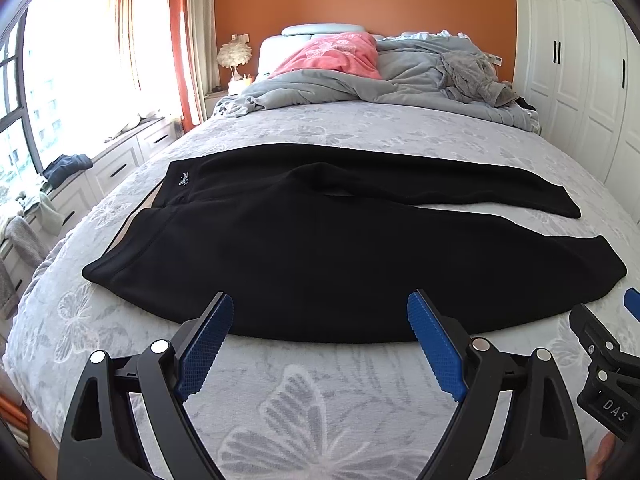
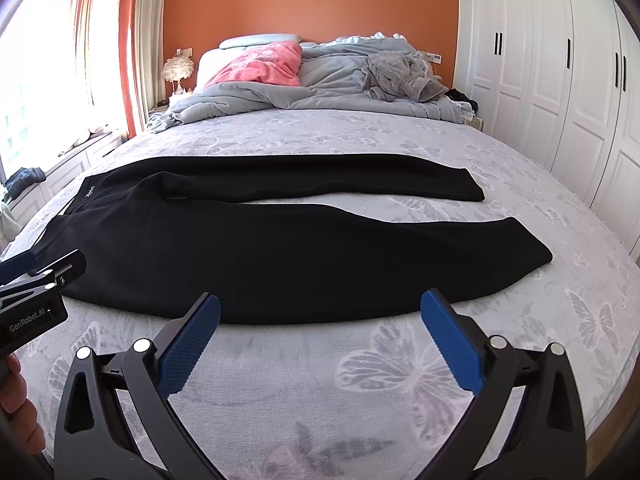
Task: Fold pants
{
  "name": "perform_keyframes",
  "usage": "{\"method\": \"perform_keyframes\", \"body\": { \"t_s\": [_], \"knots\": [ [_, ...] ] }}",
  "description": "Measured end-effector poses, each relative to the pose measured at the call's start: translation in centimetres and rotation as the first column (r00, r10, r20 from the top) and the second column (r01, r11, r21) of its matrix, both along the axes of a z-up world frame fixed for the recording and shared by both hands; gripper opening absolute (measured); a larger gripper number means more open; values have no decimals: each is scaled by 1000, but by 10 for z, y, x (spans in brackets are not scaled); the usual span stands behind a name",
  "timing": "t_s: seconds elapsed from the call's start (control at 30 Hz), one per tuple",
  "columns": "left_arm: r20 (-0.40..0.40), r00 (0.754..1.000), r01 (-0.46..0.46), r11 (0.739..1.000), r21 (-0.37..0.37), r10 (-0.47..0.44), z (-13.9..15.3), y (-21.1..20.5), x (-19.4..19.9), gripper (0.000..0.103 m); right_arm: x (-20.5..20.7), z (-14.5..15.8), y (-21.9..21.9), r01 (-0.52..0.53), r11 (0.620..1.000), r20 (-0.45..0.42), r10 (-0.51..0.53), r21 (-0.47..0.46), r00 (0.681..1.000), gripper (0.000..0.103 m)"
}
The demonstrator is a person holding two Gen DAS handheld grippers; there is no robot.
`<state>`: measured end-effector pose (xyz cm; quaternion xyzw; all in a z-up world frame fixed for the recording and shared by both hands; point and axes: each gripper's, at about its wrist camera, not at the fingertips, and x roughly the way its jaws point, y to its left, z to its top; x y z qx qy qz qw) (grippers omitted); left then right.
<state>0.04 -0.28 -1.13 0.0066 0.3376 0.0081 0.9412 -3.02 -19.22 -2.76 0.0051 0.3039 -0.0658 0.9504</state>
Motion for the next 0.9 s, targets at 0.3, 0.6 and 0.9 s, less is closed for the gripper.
{"method": "perform_keyframes", "body": {
  "t_s": [0.3, 0.6, 0.9],
  "knots": [
    [-4, 1000, -3, 1000, 0, 3, 0, 0, -1, 86, 0, 1, 0, 1, 1000, 0, -1, 1, 1000, 98],
    [-6, 1000, -2, 1000, -2, 2, 0, 0, 0, 86, 0, 1, 2, 2, 1000, -1, -2, 0, 1000, 98],
    [-7, 1000, 0, 1000, -2, 0, -1, 0, 2, 86, 0, 0, 2, 2, 1000, -1, -2, 1, 1000, 98]
  ]
}}
